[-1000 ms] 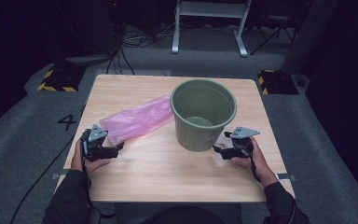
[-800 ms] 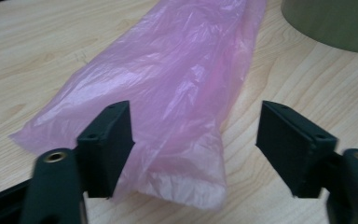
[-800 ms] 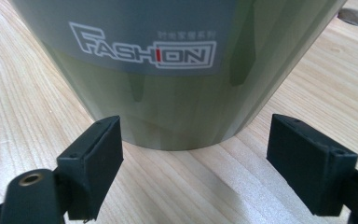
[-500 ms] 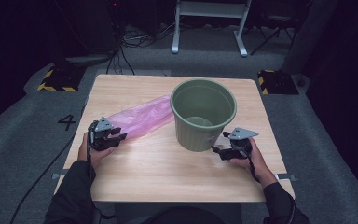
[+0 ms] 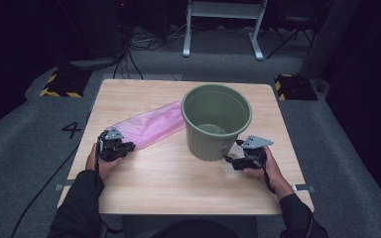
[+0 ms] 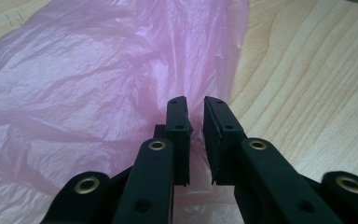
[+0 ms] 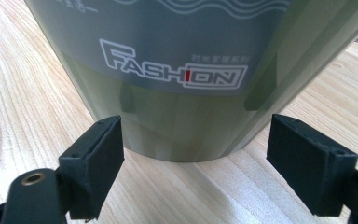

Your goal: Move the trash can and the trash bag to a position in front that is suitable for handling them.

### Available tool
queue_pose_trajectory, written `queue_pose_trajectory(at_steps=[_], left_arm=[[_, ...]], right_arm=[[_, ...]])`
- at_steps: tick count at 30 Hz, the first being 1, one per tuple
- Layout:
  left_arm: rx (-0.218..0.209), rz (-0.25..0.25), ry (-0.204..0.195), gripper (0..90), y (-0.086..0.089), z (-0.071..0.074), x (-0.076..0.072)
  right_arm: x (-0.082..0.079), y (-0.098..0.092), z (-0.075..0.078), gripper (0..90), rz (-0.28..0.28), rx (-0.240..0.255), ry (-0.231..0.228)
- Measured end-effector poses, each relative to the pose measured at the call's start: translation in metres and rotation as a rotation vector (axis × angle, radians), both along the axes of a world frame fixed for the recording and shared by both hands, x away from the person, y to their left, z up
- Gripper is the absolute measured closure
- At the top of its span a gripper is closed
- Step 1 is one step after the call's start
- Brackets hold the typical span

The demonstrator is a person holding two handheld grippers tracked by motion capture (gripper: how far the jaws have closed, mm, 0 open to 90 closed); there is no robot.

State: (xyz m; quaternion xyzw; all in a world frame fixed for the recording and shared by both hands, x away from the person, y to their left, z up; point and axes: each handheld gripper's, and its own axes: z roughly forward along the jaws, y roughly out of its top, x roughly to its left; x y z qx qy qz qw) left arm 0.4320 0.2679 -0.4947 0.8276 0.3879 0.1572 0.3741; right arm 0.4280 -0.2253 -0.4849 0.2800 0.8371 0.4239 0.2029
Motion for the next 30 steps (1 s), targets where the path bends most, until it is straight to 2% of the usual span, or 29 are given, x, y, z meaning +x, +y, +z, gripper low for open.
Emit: queue_pose_trajectory(at_steps=[2,9,15,17,22,24,25,29,30], left_arm=[[0.022,-0.021,0.010,80.4,-0.004,-0.003,-0.002],[0.021,-0.062,0.017,79.9,-0.020,-0.002,-0.011],[0.012,-0.087,0.043,81.2,-0.036,0.000,-0.016],[0.029,-0.092,0.049,81.3,-0.044,0.001,-0.019],[0.013,-0.126,0.066,81.3,-0.061,0.002,-0.025],[0.022,-0.142,0.063,81.0,-0.067,0.002,-0.027],[0.004,-0.150,0.068,80.7,-0.070,0.002,-0.029],[0.008,-0.189,0.071,80.5,-0.082,0.002,-0.032],[-0.002,-0.192,0.074,80.4,-0.087,0.001,-0.034]], right_arm=[[0.001,0.001,0.001,17.7,-0.002,0.005,-0.005],[0.002,0.004,0.003,16.3,-0.002,-0.001,-0.008],[0.003,0.007,0.005,15.7,-0.015,-0.007,-0.009],[0.004,0.009,0.005,15.8,-0.017,-0.012,-0.013],[0.007,0.012,0.005,15.8,-0.022,-0.009,-0.011],[0.008,0.012,0.004,15.8,-0.021,-0.007,-0.013],[0.008,0.012,0.004,15.9,-0.022,-0.008,-0.012],[0.008,0.012,0.003,16.7,-0.022,-0.009,-0.005],[0.008,0.012,0.003,16.9,-0.022,-0.010,-0.006]])
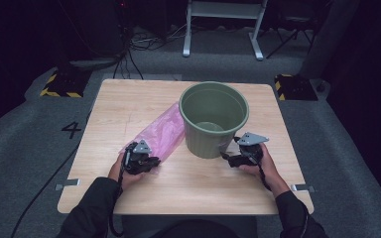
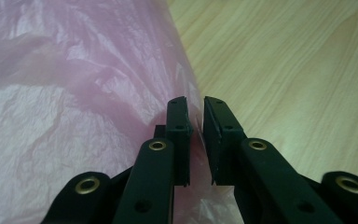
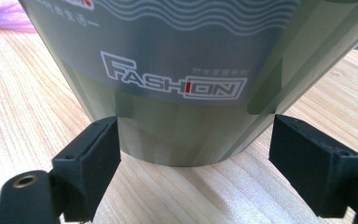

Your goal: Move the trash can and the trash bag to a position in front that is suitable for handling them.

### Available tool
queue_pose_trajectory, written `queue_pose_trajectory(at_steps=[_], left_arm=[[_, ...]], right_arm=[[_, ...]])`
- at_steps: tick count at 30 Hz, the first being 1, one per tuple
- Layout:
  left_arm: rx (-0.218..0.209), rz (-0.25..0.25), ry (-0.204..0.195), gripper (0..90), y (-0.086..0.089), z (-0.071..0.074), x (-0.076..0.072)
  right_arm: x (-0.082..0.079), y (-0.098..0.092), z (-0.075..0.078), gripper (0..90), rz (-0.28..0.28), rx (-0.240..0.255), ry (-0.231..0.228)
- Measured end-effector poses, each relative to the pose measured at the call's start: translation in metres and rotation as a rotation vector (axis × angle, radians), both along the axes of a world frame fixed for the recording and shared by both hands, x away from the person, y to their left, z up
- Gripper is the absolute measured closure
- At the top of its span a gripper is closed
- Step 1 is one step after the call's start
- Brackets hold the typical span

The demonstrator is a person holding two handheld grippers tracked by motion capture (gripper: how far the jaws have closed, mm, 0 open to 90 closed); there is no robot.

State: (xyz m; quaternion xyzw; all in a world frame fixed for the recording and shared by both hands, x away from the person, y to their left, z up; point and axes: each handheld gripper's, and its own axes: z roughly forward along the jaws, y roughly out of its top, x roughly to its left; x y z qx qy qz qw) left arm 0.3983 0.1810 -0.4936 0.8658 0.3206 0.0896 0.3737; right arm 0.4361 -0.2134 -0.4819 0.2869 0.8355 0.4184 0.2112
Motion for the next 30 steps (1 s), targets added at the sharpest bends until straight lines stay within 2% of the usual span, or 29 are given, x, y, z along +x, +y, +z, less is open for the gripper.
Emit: queue_pose_trajectory(at_steps=[5,6,7,10,13,16,19,21,23,26,28,30], left_arm=[[0.017,-0.050,0.001,76.3,-0.018,0.001,-0.008],[0.041,-0.062,-0.010,74.4,-0.023,0.002,-0.010],[0.054,-0.063,-0.016,69.5,-0.025,0.003,-0.011],[0.059,-0.046,-0.032,57.9,-0.027,0.007,-0.013],[0.040,-0.029,-0.040,44.2,-0.026,0.013,-0.017],[0.034,-0.033,-0.060,36.0,-0.027,0.018,-0.020],[-0.001,-0.028,-0.090,29.6,-0.025,0.027,-0.024],[-0.037,-0.003,-0.103,27.1,-0.020,0.033,-0.024],[-0.037,0.023,-0.127,25.8,-0.012,0.040,-0.023],[-0.065,0.087,-0.151,25.5,0.005,0.049,-0.021],[-0.051,0.141,-0.178,26.2,0.019,0.052,-0.017],[-0.056,0.191,-0.172,27.5,0.037,0.051,-0.011]], right_arm=[[0.000,-0.003,-0.001,18.4,-0.010,-0.002,0.004],[0.000,-0.003,-0.001,18.5,-0.012,0.000,0.004],[0.001,-0.005,-0.002,18.5,-0.016,0.002,0.008],[0.000,-0.010,-0.003,18.3,-0.024,-0.002,0.010],[0.001,-0.018,-0.005,18.4,-0.040,0.005,0.025],[0.001,-0.023,-0.006,18.5,-0.051,0.020,0.036],[0.000,-0.023,-0.005,18.4,-0.048,0.019,0.028],[-0.001,-0.022,-0.005,18.7,-0.044,0.006,0.020],[-0.002,-0.023,-0.006,18.9,-0.043,-0.014,0.011],[-0.001,-0.026,-0.007,19.5,-0.052,-0.015,0.019],[-0.001,-0.028,-0.007,19.6,-0.054,-0.014,0.019],[-0.001,-0.029,-0.006,19.7,-0.057,-0.012,0.017]])
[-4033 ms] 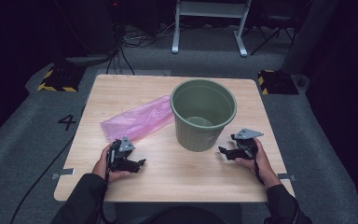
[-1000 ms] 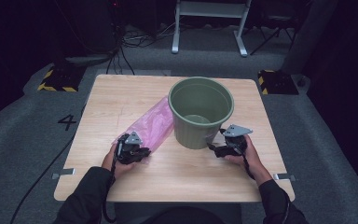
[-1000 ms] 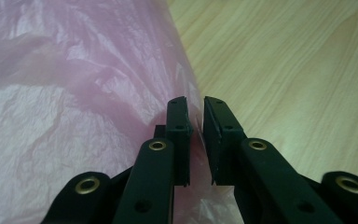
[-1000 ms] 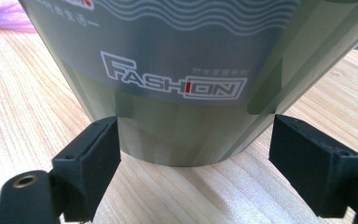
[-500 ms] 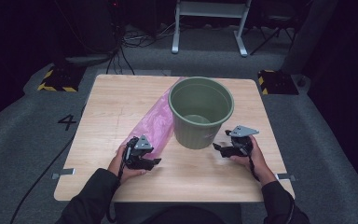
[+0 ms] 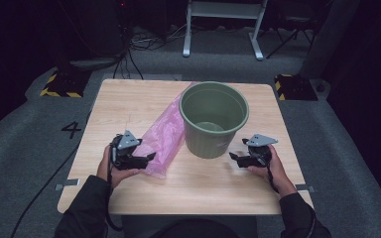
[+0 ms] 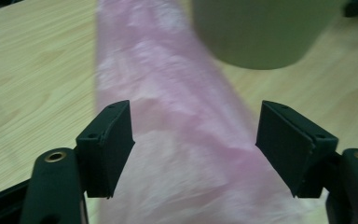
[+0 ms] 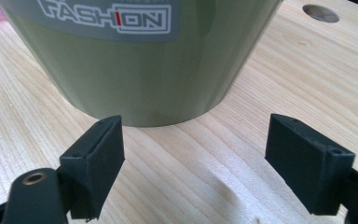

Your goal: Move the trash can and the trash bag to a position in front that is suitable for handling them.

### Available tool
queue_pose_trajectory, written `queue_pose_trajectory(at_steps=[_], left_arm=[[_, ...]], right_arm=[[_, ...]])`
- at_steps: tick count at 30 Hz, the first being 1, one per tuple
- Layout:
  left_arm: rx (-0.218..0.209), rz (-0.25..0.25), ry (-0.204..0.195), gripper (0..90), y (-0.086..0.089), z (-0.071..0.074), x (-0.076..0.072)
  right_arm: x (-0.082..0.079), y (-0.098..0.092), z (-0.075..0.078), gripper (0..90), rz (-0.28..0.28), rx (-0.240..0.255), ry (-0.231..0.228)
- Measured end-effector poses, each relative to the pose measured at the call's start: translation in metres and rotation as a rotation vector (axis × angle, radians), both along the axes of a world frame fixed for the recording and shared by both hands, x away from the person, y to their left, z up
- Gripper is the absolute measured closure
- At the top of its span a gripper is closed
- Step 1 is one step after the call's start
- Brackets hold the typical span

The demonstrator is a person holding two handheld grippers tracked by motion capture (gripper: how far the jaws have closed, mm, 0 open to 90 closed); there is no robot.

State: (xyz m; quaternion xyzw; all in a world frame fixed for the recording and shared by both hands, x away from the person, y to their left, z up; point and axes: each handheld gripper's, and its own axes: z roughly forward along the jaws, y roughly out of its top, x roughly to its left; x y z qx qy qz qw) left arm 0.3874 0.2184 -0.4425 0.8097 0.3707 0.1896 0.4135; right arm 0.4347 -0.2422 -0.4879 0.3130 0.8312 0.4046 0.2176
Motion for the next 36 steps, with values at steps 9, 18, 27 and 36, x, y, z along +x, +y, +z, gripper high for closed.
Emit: queue_pose_trajectory(at_steps=[9,18,27,36], left_arm=[[-0.034,0.096,0.120,39.2,0.045,-0.027,0.026],[-0.039,0.041,0.207,42.2,0.046,-0.049,0.039],[0.009,-0.040,0.191,55.2,0.030,-0.053,0.034],[0.032,-0.145,0.200,65.8,0.004,-0.052,0.019]], right_arm=[[0.000,0.001,0.006,22.9,0.001,0.037,-0.032],[-0.002,0.015,0.011,20.3,0.073,0.061,-0.042],[0.001,0.026,0.011,18.3,0.070,0.051,-0.050],[0.009,0.035,0.012,18.4,0.061,0.034,-0.046]])
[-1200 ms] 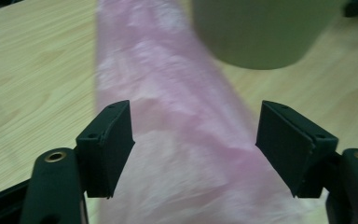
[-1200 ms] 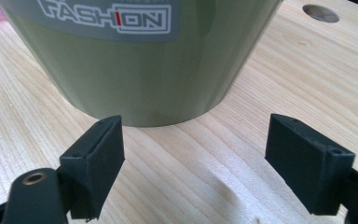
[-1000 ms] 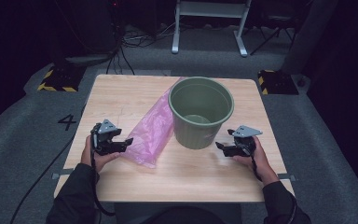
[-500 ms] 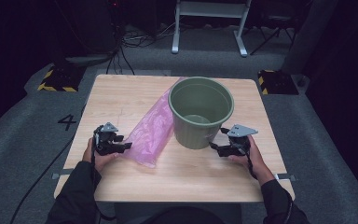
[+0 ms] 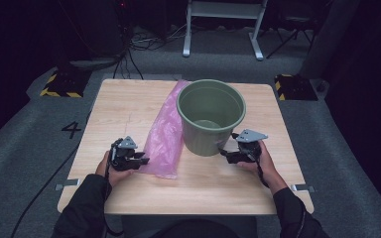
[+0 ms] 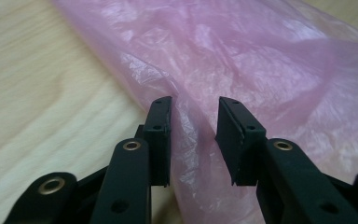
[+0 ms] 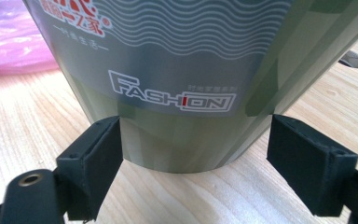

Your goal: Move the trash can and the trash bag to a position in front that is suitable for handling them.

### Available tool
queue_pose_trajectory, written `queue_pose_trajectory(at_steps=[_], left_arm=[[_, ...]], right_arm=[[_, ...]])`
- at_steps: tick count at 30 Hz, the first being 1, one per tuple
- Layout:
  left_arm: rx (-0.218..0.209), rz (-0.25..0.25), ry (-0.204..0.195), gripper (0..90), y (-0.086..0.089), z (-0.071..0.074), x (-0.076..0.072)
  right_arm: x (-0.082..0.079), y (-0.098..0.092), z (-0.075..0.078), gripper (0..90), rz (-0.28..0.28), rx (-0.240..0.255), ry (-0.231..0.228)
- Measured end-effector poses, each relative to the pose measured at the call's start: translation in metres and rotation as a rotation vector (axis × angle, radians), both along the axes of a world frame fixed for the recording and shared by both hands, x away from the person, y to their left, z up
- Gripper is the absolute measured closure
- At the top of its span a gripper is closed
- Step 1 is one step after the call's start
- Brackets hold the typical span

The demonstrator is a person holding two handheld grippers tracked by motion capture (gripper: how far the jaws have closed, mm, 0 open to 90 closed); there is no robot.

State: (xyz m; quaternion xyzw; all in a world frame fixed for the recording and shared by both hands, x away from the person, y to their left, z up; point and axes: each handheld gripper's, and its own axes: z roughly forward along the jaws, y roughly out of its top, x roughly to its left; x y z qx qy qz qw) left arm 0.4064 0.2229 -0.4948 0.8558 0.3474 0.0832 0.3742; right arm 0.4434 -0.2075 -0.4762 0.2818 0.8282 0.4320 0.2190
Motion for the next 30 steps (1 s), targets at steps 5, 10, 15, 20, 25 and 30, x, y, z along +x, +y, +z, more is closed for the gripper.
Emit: queue_pose_trajectory(at_steps=[5,10,15,20,25,30], left_arm=[[0.044,-0.037,-0.021,67.5,-0.020,0.002,-0.009],[0.057,-0.113,-0.033,67.2,-0.045,0.002,-0.021],[0.058,-0.149,-0.044,63.4,-0.066,0.001,-0.027],[0.057,-0.165,-0.071,60.6,-0.080,0.000,-0.034],[0.074,-0.164,-0.083,45.3,-0.084,-0.001,-0.036],[0.026,-0.136,-0.112,29.9,-0.078,0.006,-0.038]], right_arm=[[0.002,0.001,0.000,18.6,-0.002,0.000,-0.001],[0.003,0.002,0.000,19.2,-0.003,0.005,-0.003],[0.000,-0.001,-0.003,20.1,-0.006,0.007,0.015],[-0.009,-0.004,-0.010,20.1,0.004,-0.007,0.046],[-0.020,-0.001,-0.013,20.3,0.042,-0.014,0.072],[-0.029,0.008,-0.010,21.9,0.093,0.017,0.082]])
